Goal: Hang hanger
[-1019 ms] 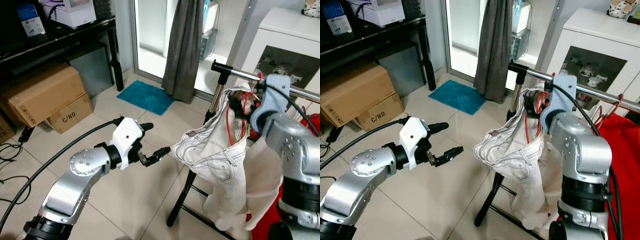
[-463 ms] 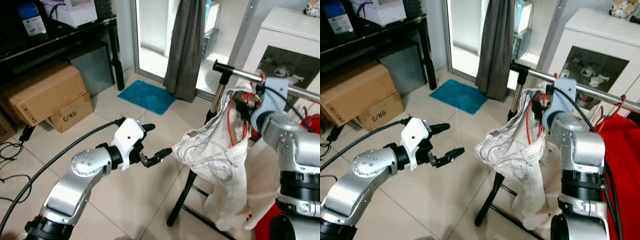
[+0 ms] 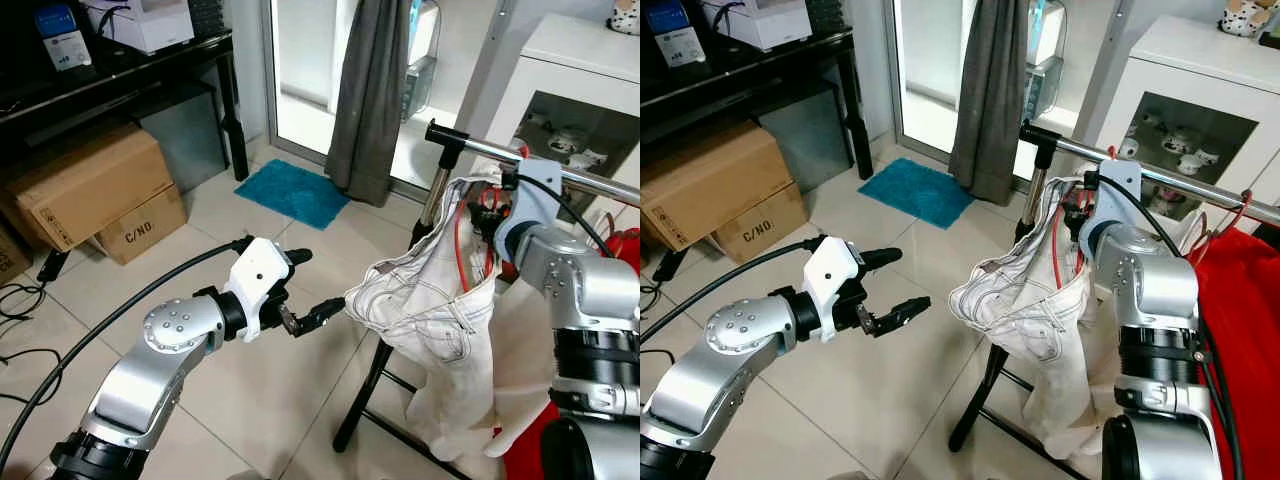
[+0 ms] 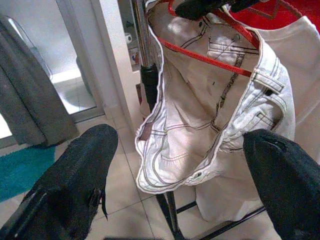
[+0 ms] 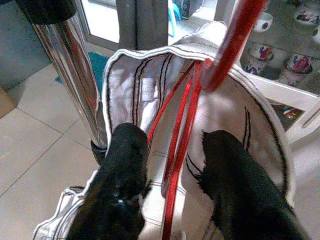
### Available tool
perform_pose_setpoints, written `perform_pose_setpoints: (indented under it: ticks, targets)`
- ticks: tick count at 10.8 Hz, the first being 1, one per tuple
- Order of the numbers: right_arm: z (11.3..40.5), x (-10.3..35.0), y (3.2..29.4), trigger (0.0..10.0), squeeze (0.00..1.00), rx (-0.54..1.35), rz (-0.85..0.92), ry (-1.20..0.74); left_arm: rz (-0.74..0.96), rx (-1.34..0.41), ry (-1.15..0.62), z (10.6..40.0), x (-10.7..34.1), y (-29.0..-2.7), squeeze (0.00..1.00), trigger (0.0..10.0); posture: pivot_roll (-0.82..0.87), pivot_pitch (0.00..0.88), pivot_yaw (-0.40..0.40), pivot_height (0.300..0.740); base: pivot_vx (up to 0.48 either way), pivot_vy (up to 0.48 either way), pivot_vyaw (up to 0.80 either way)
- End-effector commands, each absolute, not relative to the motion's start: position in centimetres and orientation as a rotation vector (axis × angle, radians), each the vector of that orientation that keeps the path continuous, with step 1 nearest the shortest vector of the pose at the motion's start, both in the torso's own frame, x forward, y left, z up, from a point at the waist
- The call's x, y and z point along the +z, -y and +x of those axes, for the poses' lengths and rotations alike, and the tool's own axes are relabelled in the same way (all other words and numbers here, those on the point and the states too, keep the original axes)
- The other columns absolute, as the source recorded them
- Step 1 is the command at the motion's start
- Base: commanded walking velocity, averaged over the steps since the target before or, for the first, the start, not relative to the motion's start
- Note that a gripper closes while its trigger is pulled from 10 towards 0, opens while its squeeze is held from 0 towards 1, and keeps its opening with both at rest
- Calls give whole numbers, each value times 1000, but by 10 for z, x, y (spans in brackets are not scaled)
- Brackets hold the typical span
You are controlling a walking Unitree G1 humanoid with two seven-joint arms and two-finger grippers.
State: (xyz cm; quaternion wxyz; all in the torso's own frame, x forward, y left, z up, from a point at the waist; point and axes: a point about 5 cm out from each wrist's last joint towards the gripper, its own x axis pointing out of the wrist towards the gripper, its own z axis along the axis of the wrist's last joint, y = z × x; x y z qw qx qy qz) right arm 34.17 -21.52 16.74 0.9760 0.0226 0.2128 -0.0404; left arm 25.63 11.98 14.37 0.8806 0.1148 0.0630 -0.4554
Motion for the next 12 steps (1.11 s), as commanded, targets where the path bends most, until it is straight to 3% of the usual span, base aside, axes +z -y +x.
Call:
perform_pose_setpoints:
  ticks: [1, 10, 12]
  targets:
    - [345, 174, 216, 157, 0, -81, 28, -405, 255, -953, -129, 257, 145, -119, 0, 10000, -57, 0, -43, 740, 0, 0, 0]
    - [352, 168, 211, 0, 0, -40, 37, -415, 190, -929, -178, 261, 143, -120, 0, 10000, -53, 0, -35, 740, 0, 0, 0]
    - [352, 171, 210, 0, 0, -29, 41, -395, 218, -926, -123, 261, 148, -119, 0, 10000, -56, 0, -31, 740, 0, 0, 0]
